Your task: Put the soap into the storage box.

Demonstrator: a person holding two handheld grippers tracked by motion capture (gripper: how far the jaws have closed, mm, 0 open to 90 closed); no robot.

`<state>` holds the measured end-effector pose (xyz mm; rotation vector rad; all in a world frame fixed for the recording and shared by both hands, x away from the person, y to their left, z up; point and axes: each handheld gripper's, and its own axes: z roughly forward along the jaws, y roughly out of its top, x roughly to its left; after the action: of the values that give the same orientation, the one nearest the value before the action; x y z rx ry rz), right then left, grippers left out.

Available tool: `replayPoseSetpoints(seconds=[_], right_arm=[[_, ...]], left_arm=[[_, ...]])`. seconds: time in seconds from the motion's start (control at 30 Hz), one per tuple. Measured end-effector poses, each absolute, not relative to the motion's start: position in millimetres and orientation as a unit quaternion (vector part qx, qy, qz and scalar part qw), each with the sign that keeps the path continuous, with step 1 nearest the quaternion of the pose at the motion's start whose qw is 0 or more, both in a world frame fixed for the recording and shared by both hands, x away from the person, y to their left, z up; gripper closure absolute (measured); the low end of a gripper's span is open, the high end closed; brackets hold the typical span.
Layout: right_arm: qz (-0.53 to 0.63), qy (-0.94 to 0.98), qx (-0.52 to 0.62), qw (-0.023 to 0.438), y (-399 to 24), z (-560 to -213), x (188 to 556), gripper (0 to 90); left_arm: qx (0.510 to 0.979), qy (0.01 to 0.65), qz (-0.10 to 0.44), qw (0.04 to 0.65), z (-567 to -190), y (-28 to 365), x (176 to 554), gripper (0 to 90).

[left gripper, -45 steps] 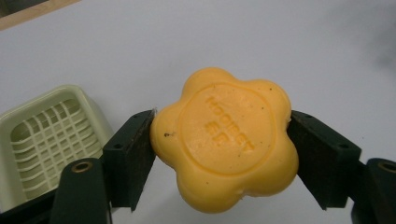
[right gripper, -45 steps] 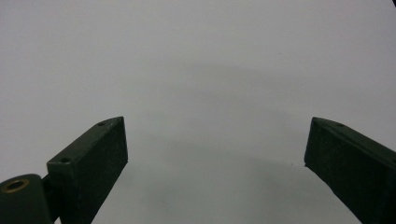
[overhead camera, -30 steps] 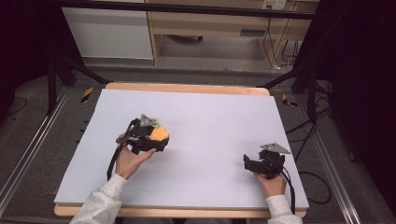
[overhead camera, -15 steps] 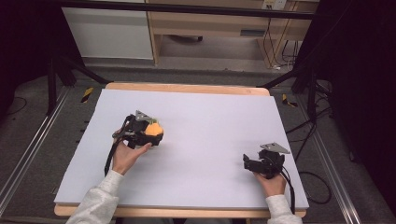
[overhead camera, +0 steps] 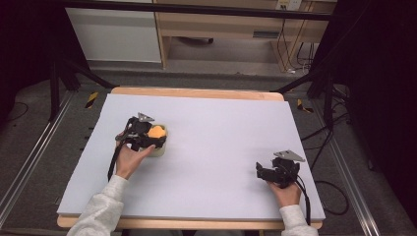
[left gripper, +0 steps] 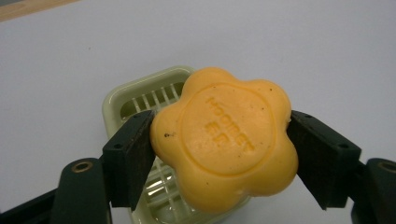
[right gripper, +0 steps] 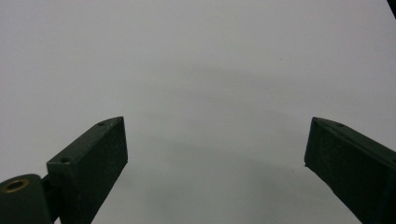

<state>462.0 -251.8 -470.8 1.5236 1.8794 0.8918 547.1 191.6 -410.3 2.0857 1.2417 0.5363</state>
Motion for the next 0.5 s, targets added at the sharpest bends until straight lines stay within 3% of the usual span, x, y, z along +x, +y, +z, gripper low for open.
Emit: replayPoseSetpoints(seconds=[0.5], right_arm=[[0.331, 0.701, 0.569, 0.275, -250, -472, 463, 6.5]], left_arm=[[0.791, 0.489, 0.204, 0.305, -424, 199, 557, 26.4]])
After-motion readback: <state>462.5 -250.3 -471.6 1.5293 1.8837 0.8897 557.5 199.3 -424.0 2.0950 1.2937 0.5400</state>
